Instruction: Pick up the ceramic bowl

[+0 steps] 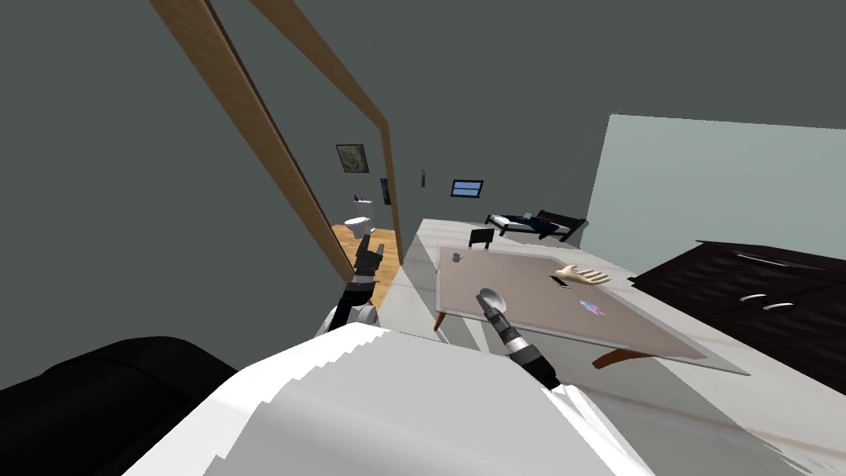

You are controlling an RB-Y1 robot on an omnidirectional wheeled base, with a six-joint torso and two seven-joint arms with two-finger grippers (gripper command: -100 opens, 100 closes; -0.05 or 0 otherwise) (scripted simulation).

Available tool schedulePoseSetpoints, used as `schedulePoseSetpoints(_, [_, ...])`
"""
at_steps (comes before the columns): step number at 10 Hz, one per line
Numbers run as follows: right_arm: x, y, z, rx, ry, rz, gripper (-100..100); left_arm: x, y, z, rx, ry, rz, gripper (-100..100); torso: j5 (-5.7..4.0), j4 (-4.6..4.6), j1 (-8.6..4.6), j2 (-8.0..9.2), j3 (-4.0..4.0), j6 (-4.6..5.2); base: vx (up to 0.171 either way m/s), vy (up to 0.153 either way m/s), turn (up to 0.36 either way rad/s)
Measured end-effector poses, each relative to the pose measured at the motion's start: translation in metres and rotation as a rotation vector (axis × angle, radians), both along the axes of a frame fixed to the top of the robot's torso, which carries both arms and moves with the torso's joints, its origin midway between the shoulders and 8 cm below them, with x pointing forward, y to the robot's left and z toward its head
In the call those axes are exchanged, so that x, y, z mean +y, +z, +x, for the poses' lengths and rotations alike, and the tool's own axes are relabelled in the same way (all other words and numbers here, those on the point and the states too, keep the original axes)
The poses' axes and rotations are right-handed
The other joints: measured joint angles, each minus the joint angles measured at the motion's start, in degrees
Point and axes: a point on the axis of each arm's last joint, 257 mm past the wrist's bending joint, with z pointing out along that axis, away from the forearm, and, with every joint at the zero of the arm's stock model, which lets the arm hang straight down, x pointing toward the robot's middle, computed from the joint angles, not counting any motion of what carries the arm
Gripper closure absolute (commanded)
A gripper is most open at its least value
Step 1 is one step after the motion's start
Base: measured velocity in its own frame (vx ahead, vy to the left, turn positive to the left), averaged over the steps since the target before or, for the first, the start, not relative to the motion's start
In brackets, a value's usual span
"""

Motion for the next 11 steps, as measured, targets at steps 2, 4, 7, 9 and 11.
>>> schedulePoseSetpoints(2, [-0.007, -0.026, -0.006, 0.047, 0.004, -0.056, -100, 0.000, 0.000, 0.000, 0.000, 0.000, 0.000, 0, -0.01, 0.00, 0.00, 0.00, 0.00, -0.05, -0.001, 0.030, 0.196])
schedulePoseSetpoints(4, [-0.027, -0.056, -0.019, 0.114, 0.009, -0.131, -100, 0.000, 0.000, 0.000, 0.000, 0.000, 0.000, 0, 0.00, 0.00, -0.01, -0.01, -0.01, -0.02, 0.003, 0.033, 0.154])
schedulePoseSetpoints(7, [-0.046, -0.099, -0.037, 0.212, 0.023, -0.243, -100, 0.000, 0.000, 0.000, 0.000, 0.000, 0.000, 0, 0.00, 0.00, 0.01, 0.00, 0.00, 0.02, 0.000, 0.030, 0.126])
schedulePoseSetpoints(9, [-0.060, -0.117, -0.049, 0.259, 0.034, -0.305, -100, 0.000, 0.000, 0.000, 0.000, 0.000, 0.000, 0, 0.00, 0.00, -0.02, -0.01, 0.00, -0.02, 0.005, 0.029, 0.176])
schedulePoseSetpoints(11, [-0.070, -0.142, -0.066, 0.322, 0.051, -0.376, -100, 0.000, 0.000, 0.000, 0.000, 0.000, 0.000, 0, 0.01, 0.01, 0.03, 0.00, 0.00, -0.03, 0.001, 0.036, 0.201])
